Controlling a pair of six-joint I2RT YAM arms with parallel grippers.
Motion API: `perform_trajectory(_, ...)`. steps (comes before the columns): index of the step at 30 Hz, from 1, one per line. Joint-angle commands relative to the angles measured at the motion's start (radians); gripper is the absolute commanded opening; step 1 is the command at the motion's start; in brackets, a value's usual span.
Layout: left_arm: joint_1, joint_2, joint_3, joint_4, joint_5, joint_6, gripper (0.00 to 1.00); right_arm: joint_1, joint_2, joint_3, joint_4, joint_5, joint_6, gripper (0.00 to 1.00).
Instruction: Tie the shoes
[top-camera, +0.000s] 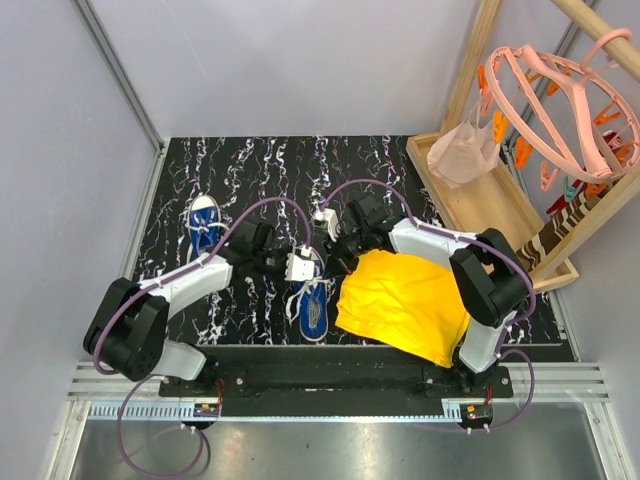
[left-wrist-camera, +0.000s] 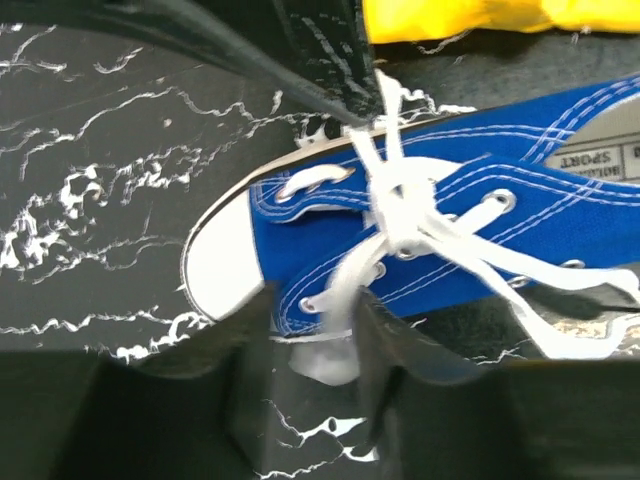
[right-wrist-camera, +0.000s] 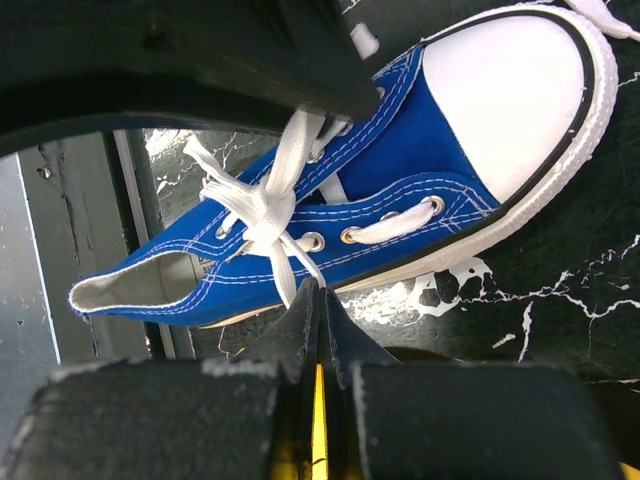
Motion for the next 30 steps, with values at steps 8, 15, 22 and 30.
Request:
perform_trajectory(8, -0.009, -0.024, 0.059, -0.098, -0.015, 0.046, 0.0, 0.009, -0.09, -0.044, 0.029, 0.047, 0.016, 0.0)
perform_trajectory(15, 0.009, -0.059, 0.065, -0.167, -0.053, 0.031, 0.0, 0.009, -0.126, -0.088, 0.006, 0.076, -0.006, 0.0)
perform_trajectory(22, 0.031, -0.09, 0.041, -0.178, -0.073, 0.051, 0.0, 0.006, -0.154, -0.119, -0.025, 0.116, -0.047, 0.0)
perform_trajectory(30, 0.068, -0.093, 0.021, -0.193, -0.091, 0.095, 0.0, -0.003, -0.172, -0.162, -0.054, 0.136, -0.087, 0.0)
